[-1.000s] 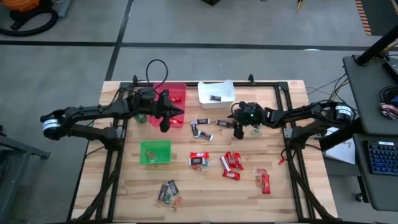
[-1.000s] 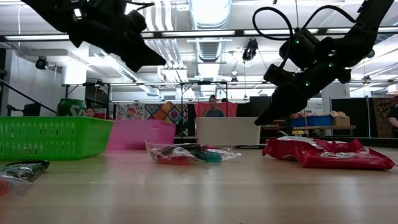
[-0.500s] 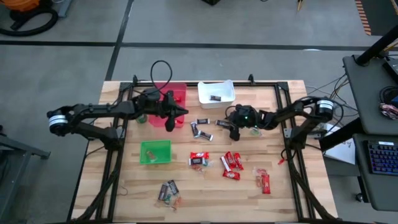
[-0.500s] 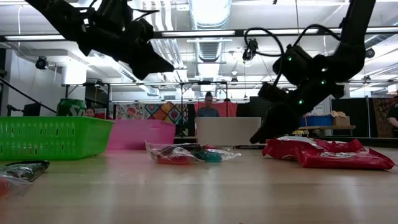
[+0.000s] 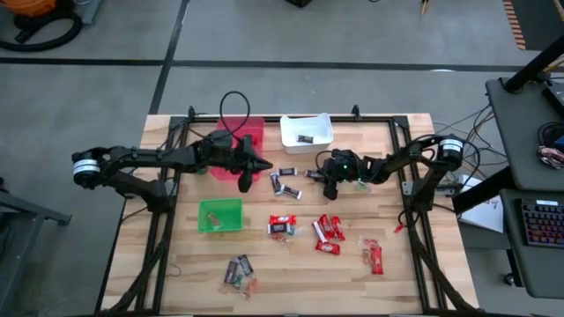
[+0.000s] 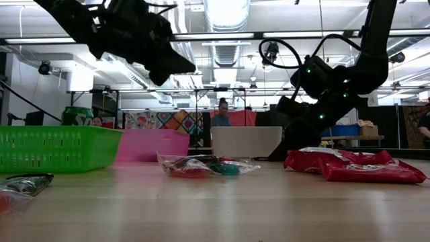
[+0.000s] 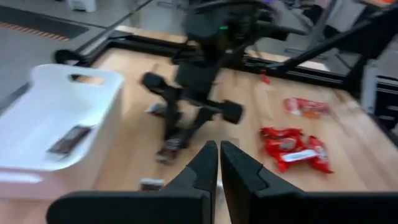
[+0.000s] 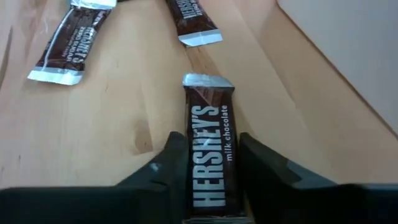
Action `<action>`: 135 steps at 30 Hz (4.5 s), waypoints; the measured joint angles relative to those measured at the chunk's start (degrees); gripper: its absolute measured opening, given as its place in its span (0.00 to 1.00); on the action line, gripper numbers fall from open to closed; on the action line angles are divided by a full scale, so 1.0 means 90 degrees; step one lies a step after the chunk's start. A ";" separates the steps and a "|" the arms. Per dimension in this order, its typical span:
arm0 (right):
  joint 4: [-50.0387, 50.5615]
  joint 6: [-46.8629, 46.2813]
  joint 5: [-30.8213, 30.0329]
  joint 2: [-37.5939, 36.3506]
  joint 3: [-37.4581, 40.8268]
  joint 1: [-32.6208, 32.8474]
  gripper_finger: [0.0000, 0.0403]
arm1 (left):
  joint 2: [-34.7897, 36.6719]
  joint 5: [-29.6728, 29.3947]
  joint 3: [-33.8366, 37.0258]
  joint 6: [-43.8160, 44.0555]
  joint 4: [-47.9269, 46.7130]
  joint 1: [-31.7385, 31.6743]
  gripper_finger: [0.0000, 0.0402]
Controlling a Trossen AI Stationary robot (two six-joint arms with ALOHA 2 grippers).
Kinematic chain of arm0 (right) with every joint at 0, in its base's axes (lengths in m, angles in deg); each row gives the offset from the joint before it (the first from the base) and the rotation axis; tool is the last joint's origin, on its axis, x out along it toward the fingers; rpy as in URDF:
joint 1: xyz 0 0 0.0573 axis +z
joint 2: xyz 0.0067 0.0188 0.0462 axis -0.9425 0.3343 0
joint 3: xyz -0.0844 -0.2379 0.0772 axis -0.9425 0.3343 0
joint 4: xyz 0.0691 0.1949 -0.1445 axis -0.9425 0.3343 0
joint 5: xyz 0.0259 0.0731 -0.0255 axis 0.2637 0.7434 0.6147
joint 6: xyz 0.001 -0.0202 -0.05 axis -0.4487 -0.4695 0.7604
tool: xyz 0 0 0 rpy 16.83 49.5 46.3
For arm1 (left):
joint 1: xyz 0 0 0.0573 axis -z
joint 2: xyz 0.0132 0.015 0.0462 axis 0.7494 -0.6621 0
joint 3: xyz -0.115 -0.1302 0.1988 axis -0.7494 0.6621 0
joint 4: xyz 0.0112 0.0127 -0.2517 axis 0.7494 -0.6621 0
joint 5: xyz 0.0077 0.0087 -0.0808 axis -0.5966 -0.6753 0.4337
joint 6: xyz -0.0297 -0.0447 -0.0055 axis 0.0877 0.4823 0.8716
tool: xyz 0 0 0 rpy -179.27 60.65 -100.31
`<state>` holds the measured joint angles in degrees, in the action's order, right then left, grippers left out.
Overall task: Organize candy in baskets
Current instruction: Put the brown chocolate into the white bin
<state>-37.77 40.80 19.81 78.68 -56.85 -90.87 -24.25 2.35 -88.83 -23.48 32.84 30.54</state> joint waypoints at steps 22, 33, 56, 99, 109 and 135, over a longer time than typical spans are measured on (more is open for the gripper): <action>0.0626 -0.0239 0.0228 -0.1332 0.0033 0.0156 0.11 | 0.0000 -0.0522 0.0007 0.0233 0.0158 0.0901 0.01; 0.0686 -0.0271 0.0233 -0.2097 0.0027 0.0468 0.02 | 0.0000 -0.0521 0.0010 0.0282 0.0335 0.0923 0.01; -0.0676 -0.0417 -0.0823 -0.0719 0.0014 0.0760 0.06 | -0.0381 -0.0508 0.0015 0.0333 0.0700 0.1207 0.01; -0.0515 -0.0561 -0.1093 0.0276 -0.0372 0.0761 0.02 | -0.0384 -0.0510 0.0032 0.0379 0.0753 0.1217 0.01; -0.0535 -0.0695 -0.0583 -0.0420 -0.0367 0.0799 0.02 | -0.0513 -0.0505 0.0112 0.0547 0.0960 0.1217 0.01; -0.1881 -0.0123 -0.0601 -0.0525 -0.0617 0.1457 0.02 | -0.2570 -0.1656 0.0106 0.0856 0.2561 0.1246 0.39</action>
<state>-54.70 39.69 14.40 73.96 -62.40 -77.76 -47.38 -12.56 -87.87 -15.78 55.89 41.75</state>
